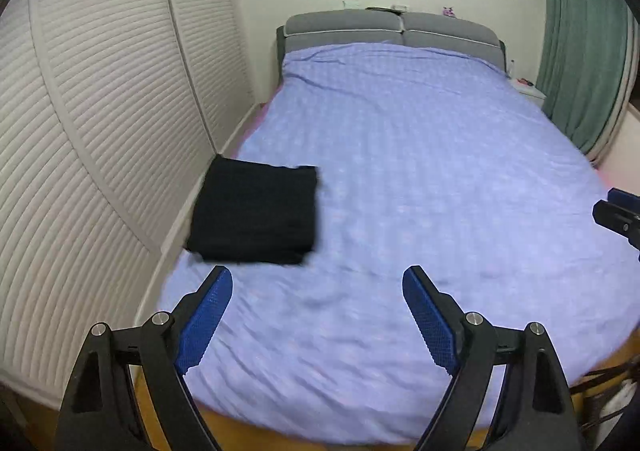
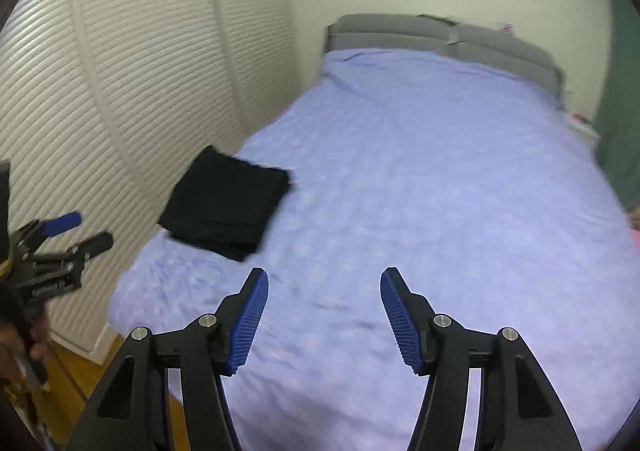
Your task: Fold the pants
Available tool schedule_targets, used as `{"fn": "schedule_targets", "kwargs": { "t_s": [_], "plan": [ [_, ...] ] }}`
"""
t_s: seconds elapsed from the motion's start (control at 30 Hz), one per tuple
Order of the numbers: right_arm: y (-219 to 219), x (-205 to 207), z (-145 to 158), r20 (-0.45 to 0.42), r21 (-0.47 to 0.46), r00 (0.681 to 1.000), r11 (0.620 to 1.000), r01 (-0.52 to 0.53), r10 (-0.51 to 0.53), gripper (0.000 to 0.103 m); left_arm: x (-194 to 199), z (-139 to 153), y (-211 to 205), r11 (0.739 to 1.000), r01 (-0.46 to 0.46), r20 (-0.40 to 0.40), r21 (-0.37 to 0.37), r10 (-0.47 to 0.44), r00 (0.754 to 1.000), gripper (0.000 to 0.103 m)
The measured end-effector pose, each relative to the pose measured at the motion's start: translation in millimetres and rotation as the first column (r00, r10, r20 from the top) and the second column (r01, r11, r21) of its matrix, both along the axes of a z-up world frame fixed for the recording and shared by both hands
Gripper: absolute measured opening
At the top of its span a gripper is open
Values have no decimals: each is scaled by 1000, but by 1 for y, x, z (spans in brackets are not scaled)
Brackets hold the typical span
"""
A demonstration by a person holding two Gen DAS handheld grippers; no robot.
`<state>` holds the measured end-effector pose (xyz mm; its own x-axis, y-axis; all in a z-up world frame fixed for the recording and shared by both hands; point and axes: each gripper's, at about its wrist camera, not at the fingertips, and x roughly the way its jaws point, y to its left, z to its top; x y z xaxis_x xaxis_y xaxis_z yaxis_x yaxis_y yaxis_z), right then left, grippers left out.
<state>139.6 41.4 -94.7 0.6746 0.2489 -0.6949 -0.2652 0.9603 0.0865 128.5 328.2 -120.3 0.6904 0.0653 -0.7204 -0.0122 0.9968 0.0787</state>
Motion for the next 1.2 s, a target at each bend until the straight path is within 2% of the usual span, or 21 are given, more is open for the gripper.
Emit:
{"fn": "schedule_targets", "kwargs": {
  "t_s": [0.03, 0.23, 0.43, 0.57, 0.7, 0.93, 1.2],
  "plan": [
    [-19, -13, 12, 9, -10, 1000, 1000, 15, -15, 67, -15, 12, -26, 1000, -2, -4, -14, 2, 1000, 89],
    [-138, -93, 88, 79, -59, 991, 992, 109, -105, 77, -81, 64, -157, 999, 36, -6, -16, -36, 999, 96],
    [-222, -155, 129, 109, -42, 972, 976, 213, -208, 80, -118, 92, -228, 998, 56, 3, -26, -56, 998, 97],
    [-255, -185, 142, 130, -27, 952, 958, 284, -279, 81, -140, 103, -248, 999, 42, 11, -22, -42, 999, 98],
    [-275, -204, 140, 129, -11, 936, 943, 333, -329, 82, -160, 107, -253, 1000, 22, 30, -21, -21, 999, 102],
    [-284, -230, 134, 131, -33, 932, 938, 345, -338, 82, -184, 110, -269, 998, 58, 45, 15, -59, 997, 103],
    [-292, -246, 128, 124, -11, 931, 938, 348, -344, 83, -192, 117, -266, 999, 41, 91, 0, -41, 995, 103]
  ]
}}
